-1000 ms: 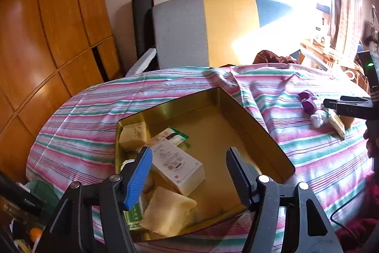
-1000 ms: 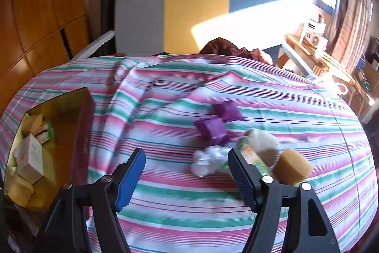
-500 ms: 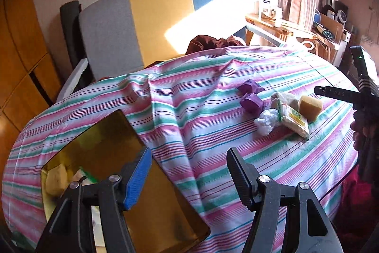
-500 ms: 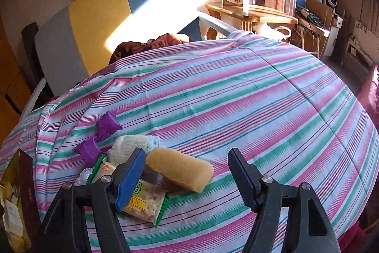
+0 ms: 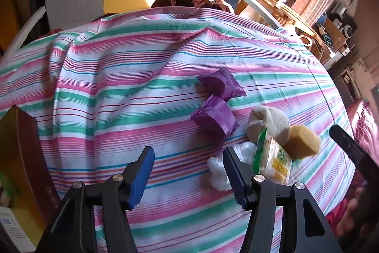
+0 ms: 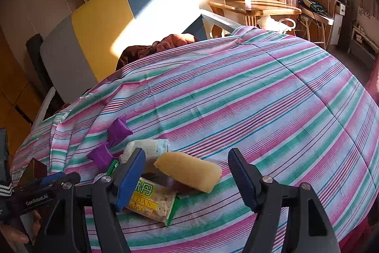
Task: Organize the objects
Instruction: 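Move both grippers back over the remaining items on the cloth, then grasp a purple snack packet with the left gripper while the right gripper grasps another, then carry the purple packet into the gold tray and release it with the left gripper, then carry the purple packet into the gold tray and release it with the right gripper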
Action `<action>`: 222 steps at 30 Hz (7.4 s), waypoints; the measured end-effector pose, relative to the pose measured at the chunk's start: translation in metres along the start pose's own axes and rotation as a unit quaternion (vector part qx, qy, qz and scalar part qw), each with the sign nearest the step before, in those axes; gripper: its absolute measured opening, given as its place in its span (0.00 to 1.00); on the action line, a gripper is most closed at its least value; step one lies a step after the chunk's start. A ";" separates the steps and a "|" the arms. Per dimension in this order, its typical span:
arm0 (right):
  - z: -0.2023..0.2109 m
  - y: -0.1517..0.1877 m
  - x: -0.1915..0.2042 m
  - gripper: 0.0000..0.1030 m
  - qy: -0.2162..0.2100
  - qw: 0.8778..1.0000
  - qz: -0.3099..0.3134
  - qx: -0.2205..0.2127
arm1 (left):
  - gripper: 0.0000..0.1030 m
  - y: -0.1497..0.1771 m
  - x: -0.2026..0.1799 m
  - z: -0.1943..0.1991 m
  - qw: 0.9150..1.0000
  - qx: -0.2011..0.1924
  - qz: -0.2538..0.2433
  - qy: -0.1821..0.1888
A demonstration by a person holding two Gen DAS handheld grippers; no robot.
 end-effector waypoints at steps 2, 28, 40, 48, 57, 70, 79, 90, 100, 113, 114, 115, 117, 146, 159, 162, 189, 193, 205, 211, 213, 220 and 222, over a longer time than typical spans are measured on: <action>0.000 0.000 0.000 0.71 -0.005 1.000 -0.002 0.001 | 0.60 -0.007 -0.008 -0.013 1.000 0.010 0.011 0.000; -0.004 0.002 -0.001 0.71 -0.010 1.000 -0.002 0.004 | 0.36 0.004 0.015 -0.013 0.999 -0.009 -0.046 0.018; -0.015 0.008 0.041 0.70 -0.045 0.997 0.068 0.009 | 0.35 0.085 0.041 0.044 0.993 -0.050 -0.103 0.020; -0.034 -0.005 0.089 0.70 -0.068 0.984 0.165 0.026 | 0.35 0.112 0.043 0.061 0.992 -0.049 -0.110 0.044; -0.111 -0.044 0.134 0.75 -0.058 0.944 0.308 0.097 | 0.35 0.124 0.043 0.064 0.991 -0.037 -0.104 0.071; -0.144 -0.029 0.158 0.32 -0.071 0.936 0.314 0.141 | 0.34 0.146 0.037 0.065 0.989 -0.030 -0.113 0.086; -0.081 0.006 0.204 0.32 -0.129 0.939 0.302 0.106 | 0.33 0.153 0.037 0.097 0.987 -0.059 -0.118 0.095; -0.023 0.073 0.225 0.32 -0.164 0.925 0.327 0.104 | 0.33 0.160 0.062 0.141 0.986 -0.097 -0.100 0.096; -0.032 0.111 0.193 0.31 -0.137 0.934 0.304 0.126 | 0.33 0.151 0.111 0.160 0.989 -0.124 -0.044 0.071; -0.034 0.116 0.196 0.32 -0.133 0.933 0.308 0.131 | 0.33 0.119 0.204 0.194 0.982 -0.169 0.071 0.040; -0.034 0.116 0.196 0.32 -0.133 0.933 0.308 0.131 | 0.33 0.114 0.211 0.196 0.981 -0.170 0.079 0.039; -0.034 0.116 0.195 0.32 -0.132 0.933 0.310 0.131 | 0.33 0.109 0.219 0.197 0.980 -0.172 0.089 0.037; -0.034 0.116 0.195 0.32 -0.129 0.932 0.314 0.131 | 0.33 0.097 0.235 0.197 0.979 -0.170 0.109 0.033; -0.032 0.115 0.200 0.32 -0.120 0.928 0.331 0.126 | 0.35 -0.039 0.334 0.093 0.971 -0.090 0.205 -0.080; -0.032 0.115 0.200 0.32 -0.116 0.928 0.331 0.124 | 0.47 -0.022 0.345 0.144 0.962 -0.152 0.209 -0.089; -0.032 0.116 0.201 0.32 -0.114 0.928 0.333 0.123 | 0.48 -0.005 0.337 0.166 0.960 -0.173 0.200 -0.086; -0.031 0.116 0.201 0.32 -0.083 0.936 0.325 0.110 | 0.57 0.116 0.290 0.231 0.952 -0.253 0.118 -0.125; -0.027 0.113 0.204 0.31 -0.087 0.942 0.303 0.112 | 0.58 0.119 0.293 0.232 0.952 -0.254 0.119 -0.123; 0.024 0.076 0.281 0.31 -0.148 0.940 0.304 0.052 | 0.58 0.129 0.309 0.233 0.951 -0.252 0.136 -0.116; 0.044 0.074 0.337 0.31 -0.188 0.924 0.330 0.038 | 0.58 0.135 0.321 0.233 0.949 -0.252 0.148 -0.118; 0.049 0.075 0.357 0.31 -0.201 0.918 0.339 0.037 | 0.58 0.137 0.327 0.234 0.948 -0.253 0.153 -0.118; 0.028 0.076 0.417 0.31 -0.228 0.911 0.338 0.065 | 0.58 0.142 0.346 0.243 0.942 -0.262 0.175 -0.117; 0.014 0.077 0.432 0.31 -0.230 0.912 0.330 0.079 | 0.58 0.142 0.353 0.246 0.939 -0.265 0.181 -0.120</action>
Point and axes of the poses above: each gripper's, at about its wrist camera, not at the fingertips, and z roughly against the way its jaws point, x to its left, y to its underside, the point moved 10 cm from there along -z, roughly the way its jaws point, and after that the axes turned 15 degrees about z, right-handed, at the moved point
